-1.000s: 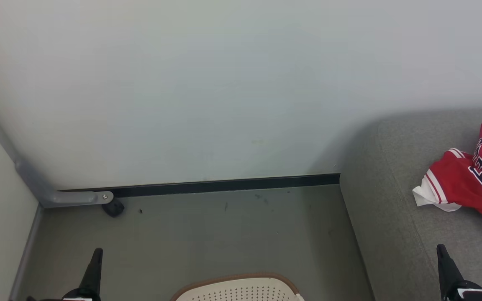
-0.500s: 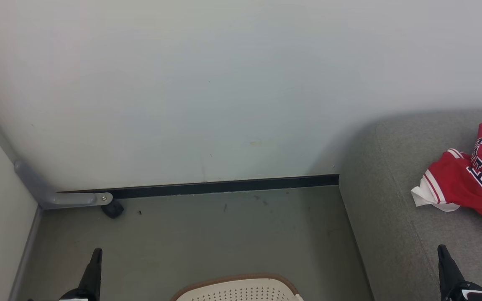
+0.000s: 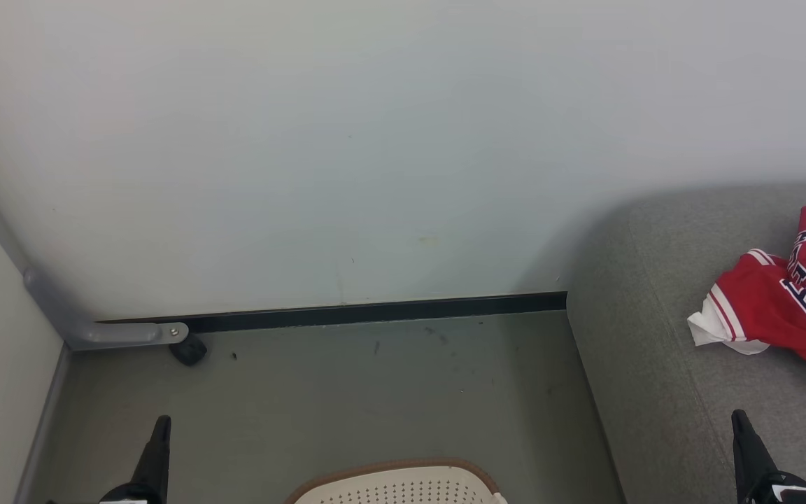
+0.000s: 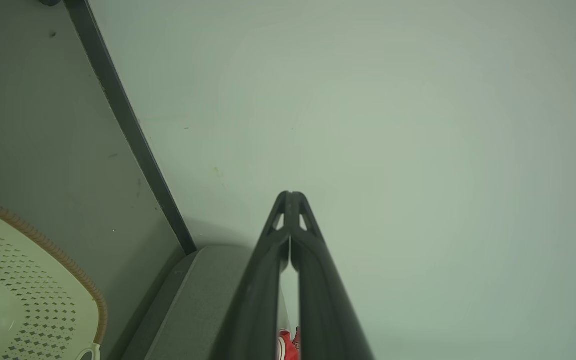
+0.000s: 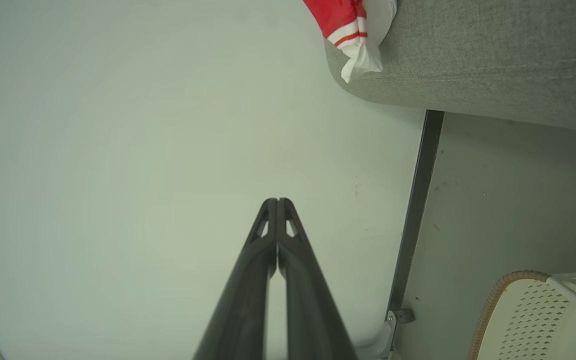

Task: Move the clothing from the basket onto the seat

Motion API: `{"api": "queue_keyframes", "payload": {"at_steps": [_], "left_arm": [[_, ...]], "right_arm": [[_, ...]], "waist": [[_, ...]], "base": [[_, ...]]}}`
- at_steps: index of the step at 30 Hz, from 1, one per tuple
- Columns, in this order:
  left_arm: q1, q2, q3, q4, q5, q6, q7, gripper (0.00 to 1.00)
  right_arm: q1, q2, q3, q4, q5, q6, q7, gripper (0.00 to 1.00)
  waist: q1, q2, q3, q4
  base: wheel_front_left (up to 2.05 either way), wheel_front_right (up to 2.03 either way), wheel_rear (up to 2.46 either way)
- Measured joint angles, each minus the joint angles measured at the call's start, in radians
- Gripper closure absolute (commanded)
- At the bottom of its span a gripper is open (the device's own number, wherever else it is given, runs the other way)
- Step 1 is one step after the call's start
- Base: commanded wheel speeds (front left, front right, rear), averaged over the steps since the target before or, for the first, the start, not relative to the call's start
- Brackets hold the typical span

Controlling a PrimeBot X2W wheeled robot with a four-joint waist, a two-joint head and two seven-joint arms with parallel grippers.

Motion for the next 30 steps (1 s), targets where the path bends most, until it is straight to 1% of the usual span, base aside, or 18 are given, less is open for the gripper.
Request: {"api": "queue_keyframes", "payload": {"at_steps": [30], "left_arm": [[0.000,0.000,0.000,0.000,0.000,0.000,0.000,1.00]], "right_arm": [[0.000,0.000,0.000,0.000,0.001,0.000,0.000,1.00]], "waist": [[0.0000,0.0000,0.000,0.000]], "base": [[0.00,0.00,0.00]]}}
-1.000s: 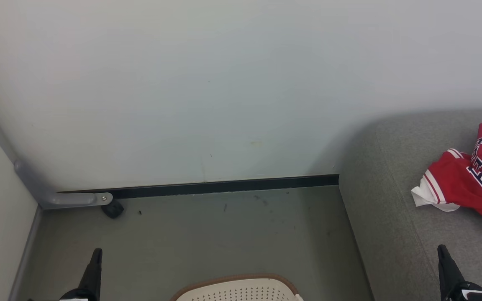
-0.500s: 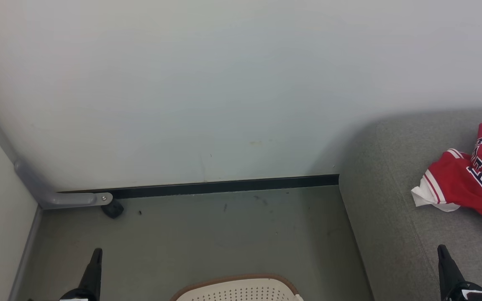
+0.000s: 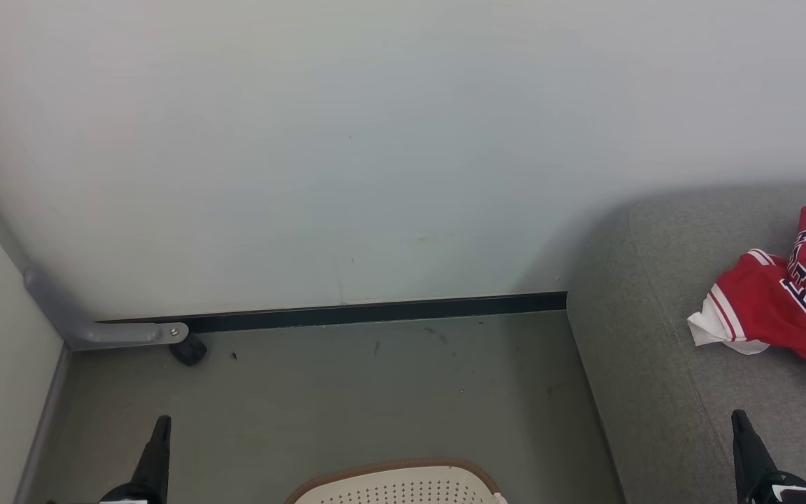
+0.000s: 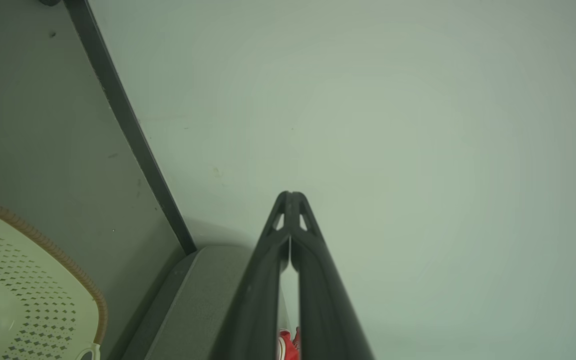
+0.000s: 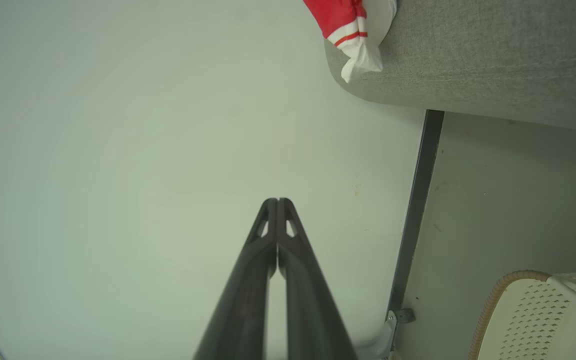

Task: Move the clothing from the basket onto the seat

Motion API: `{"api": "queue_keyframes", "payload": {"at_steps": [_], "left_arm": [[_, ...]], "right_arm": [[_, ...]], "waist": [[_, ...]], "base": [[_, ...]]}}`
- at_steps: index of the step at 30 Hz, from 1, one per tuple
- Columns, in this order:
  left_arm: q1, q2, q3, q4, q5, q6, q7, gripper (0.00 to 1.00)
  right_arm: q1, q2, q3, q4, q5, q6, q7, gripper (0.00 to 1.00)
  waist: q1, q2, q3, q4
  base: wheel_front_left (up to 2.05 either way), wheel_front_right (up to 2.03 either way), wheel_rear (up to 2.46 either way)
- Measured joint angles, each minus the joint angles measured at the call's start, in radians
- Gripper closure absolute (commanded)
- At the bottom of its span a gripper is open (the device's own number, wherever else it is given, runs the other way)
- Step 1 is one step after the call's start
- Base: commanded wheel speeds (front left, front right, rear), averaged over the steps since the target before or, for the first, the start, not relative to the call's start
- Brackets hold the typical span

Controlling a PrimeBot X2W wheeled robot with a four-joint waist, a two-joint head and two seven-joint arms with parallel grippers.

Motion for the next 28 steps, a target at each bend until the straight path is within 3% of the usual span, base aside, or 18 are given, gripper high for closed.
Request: {"api": "queue_keyframes", "payload": {"at_steps": [28], "left_arm": [[0.000,0.000,0.000,0.000,0.000,0.000,0.000,1.00]], "right_arm": [[0.000,0.000,0.000,0.000,0.000,0.000,0.000,1.00]], "waist": [[0.0000,0.0000,0.000,0.000]], "base": [[0.00,0.00,0.00]]}}
